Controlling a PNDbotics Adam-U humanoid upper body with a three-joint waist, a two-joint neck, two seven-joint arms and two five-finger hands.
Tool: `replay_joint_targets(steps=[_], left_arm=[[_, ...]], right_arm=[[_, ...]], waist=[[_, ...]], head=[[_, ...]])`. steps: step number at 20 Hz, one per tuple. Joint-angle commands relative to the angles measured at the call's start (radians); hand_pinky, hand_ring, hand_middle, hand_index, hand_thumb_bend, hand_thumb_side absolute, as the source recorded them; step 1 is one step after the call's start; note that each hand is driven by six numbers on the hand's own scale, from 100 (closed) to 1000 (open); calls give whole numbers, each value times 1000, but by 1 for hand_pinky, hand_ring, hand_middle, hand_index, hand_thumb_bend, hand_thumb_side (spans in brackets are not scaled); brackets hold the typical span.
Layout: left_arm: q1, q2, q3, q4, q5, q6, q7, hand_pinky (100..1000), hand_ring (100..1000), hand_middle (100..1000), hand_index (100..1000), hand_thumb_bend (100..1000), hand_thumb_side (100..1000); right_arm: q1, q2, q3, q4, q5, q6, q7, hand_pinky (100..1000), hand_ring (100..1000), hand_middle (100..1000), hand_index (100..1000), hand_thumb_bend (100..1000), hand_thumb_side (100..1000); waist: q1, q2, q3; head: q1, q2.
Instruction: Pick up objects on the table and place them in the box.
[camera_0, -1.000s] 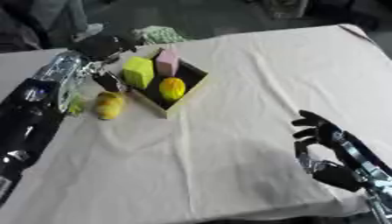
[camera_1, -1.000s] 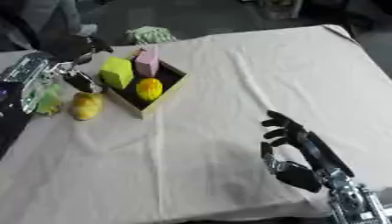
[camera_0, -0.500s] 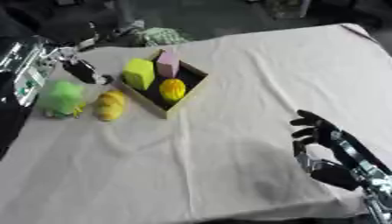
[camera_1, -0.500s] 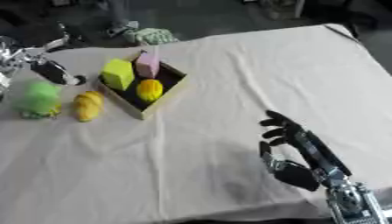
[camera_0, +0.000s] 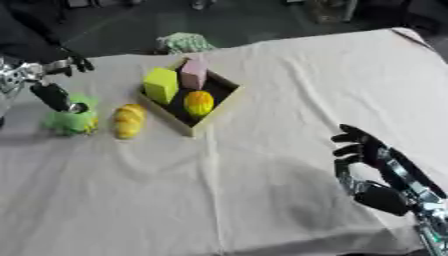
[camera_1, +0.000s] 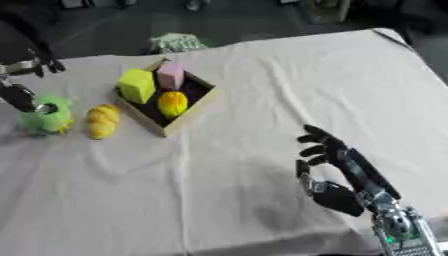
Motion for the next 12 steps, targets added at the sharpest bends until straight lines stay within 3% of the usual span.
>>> replay_joint_targets(steps=[1, 12], left_arm=[[-12, 33, 31, 44, -5, 16, 18, 819, 758, 794, 908, 456, 195], [-8, -20, 51, 173, -40, 23, 149, 827, 787, 822, 921, 484, 184]], right_arm=[[-4, -13, -5, -9, 3, -1, -4, 706, 767, 830, 1000, 100, 288], [-8, -15, -1, -5, -3, 0, 0, 706, 767, 830, 1000, 100, 287]], waist=[[-3, -14, 3], [-14, -10, 4]], head=[[-2, 5], [-3, 5]])
